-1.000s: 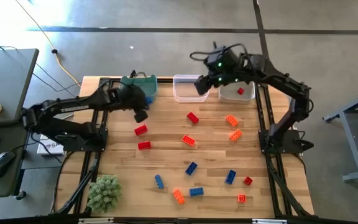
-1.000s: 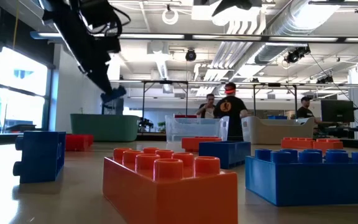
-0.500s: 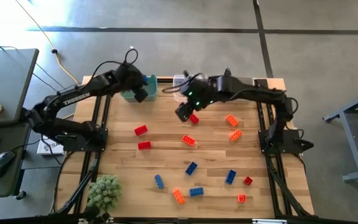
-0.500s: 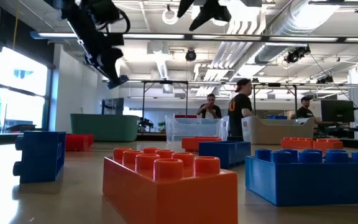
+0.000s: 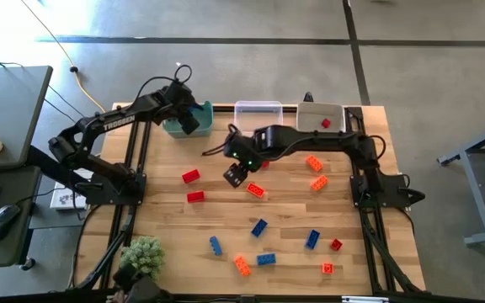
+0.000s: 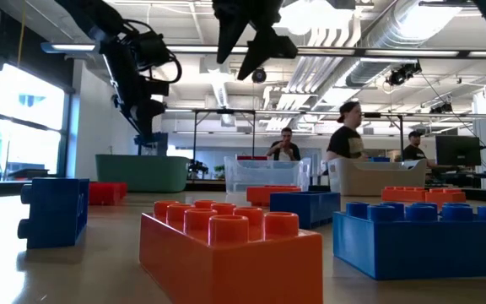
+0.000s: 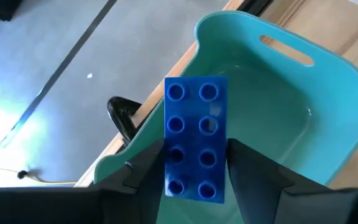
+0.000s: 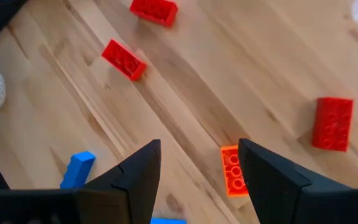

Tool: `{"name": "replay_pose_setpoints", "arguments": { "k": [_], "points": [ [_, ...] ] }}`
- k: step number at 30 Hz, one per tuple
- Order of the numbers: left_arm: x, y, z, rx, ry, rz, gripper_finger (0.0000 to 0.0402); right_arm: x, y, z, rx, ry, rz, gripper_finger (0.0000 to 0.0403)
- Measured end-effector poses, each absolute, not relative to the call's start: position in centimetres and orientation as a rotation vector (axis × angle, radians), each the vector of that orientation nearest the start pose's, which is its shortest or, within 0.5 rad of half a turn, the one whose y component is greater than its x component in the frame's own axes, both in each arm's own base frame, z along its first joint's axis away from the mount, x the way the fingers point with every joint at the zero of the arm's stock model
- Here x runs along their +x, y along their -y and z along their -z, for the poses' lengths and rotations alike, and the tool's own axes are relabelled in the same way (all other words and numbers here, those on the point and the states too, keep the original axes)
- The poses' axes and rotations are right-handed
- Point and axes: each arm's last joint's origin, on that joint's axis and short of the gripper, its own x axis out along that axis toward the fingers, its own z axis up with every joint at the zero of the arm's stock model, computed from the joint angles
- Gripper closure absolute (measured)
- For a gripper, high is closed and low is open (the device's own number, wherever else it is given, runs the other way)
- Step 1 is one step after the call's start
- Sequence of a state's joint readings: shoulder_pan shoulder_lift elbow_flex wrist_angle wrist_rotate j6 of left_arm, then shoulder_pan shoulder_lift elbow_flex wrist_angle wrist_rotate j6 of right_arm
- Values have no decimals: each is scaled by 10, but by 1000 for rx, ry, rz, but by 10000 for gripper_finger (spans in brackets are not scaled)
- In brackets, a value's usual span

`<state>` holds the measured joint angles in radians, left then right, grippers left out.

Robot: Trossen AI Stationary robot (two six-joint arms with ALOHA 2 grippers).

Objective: Sort & place blocks by color
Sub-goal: Put the blue game piece into the green bin, then put the orange game piece into the transparent bin

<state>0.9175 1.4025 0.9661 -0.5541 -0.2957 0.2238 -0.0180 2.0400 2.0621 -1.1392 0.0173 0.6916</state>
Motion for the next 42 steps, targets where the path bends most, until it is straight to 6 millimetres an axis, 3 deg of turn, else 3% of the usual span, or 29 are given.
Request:
{"name": "replay_pose_setpoints", "arguments": {
  "k": [13, 25, 34, 42],
  "points": [
    [161, -219, -237, -157, -1110, -956, 203, 435, -13, -274, 635, -1247, 504, 199],
    [162, -189, -271, -164, -917, -875, 202, 444, -15, -231, 576, -1404, 542, 199],
    [157, -157, -300, -203, -746, -755, 202, 446, -14, -212, 518, -1486, 516, 199],
    [155, -140, -312, -171, -686, -695, 202, 448, -11, -202, 428, -1539, 438, 197]
  ]
}}
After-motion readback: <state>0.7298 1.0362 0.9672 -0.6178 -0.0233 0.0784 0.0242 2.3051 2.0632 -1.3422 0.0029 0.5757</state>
